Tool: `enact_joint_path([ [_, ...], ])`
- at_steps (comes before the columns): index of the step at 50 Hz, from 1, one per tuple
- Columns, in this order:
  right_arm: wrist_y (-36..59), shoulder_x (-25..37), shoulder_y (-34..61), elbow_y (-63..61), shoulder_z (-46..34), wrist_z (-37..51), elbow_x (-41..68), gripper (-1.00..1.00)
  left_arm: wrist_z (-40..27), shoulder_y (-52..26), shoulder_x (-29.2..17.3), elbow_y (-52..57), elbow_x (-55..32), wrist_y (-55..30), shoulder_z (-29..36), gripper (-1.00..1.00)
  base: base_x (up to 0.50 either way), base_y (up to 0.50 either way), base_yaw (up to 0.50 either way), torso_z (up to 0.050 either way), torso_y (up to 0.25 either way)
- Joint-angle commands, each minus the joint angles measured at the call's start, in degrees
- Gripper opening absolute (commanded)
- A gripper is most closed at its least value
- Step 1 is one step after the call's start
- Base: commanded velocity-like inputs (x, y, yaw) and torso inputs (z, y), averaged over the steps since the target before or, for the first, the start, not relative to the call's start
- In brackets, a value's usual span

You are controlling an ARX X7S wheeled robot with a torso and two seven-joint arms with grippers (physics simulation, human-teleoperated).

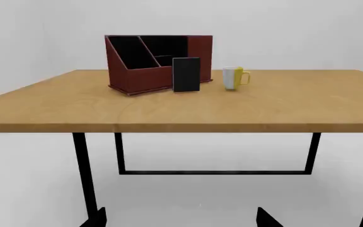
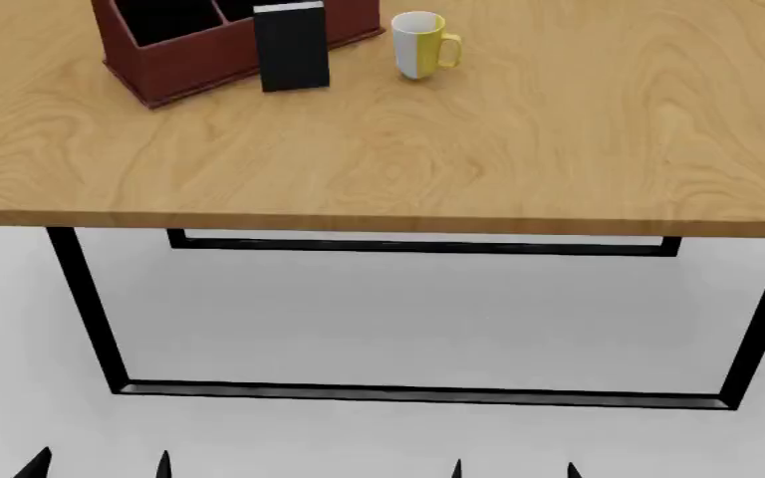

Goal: Pick up the book and place it in the front compartment of the caddy.

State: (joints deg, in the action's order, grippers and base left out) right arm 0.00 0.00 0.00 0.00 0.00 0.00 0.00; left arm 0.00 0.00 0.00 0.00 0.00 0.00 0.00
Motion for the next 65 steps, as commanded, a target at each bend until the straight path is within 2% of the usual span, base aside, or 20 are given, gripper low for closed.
enact_joint_path([
  [1, 0.15, 2.37, 0.02, -0.25, -2.85, 2.86, 2.37, 1.0, -1.75, -0.01, -1.49, 0.01, -1.49, 0.02, 1.75, 1.0, 0.0, 0.0, 0.0, 0.0, 0.0],
  [9, 4.44, 4.0, 0.55, -4.8, -3.89, 4.16, 1.96, 1.0, -1.98, 0.23, -3.0, 3.65, -3.02, -3.87, 3.61, 1.0, 0.0, 0.0, 0.0, 0.0, 0.0],
  [12, 12.01, 4.68, 1.03, -10.73, -3.6, 2.66, 5.07, 1.0, -2.14, -0.03, -3.94, 8.8, -3.57, -9.47, 3.83, 1.0, 0.0, 0.0, 0.0, 0.0, 0.0],
  [21, 33.1, 7.86, 3.33, -32.83, -3.62, 5.39, 4.58, 1.0, -3.1, -1.87, -5.81, 21.92, -4.57, -24.62, 4.22, 1.0, 0.0, 0.0, 0.0, 0.0, 0.0],
  [24, 36.32, 8.7, 4.13, -36.45, -4.16, 5.03, 4.87, 1.0, -3.26, -2.45, -6.77, 24.5, -3.63, -26.49, 5.31, 1.0, 0.0, 0.0, 0.0, 0.0, 0.0],
  [33, 45.64, 10.44, 6.95, -44.92, -6.87, 6.59, 2.8, 1.0, -4.73, -5.56, -7.92, 37.48, -4.76, -40.64, 4.57, 1.0, 0.0, 0.0, 0.0, 0.0, 0.0],
  [38, 50.02, 10.82, 8.73, -48.93, -8.27, 7.54, 1.66, 1.0, -4.98, -6.65, -8.74, 43.6, -4.89, -45.73, 5.4, 1.0, 0.0, 0.0, 0.0, 0.0, 0.0],
  [50, 54.68, 11.29, 11.44, -51.58, -10.4, 8.86, 0.6, 1.0, -5.2, -7.7, -9.19, 48.5, -6.28, -50.2, 5.15, 1.0, 0.47, 0.0, 0.0, 0.0, 0.0],
  [65, 54.65, 11.65, 12.53, -49.52, -12.71, 9.78, 0.05, 1.0, -5.35, -6.84, -9.48, 47.49, -7.02, -48.37, 5.23, 1.0, 0.5, 0.01, 0.0, 0.0, 0.0],
])
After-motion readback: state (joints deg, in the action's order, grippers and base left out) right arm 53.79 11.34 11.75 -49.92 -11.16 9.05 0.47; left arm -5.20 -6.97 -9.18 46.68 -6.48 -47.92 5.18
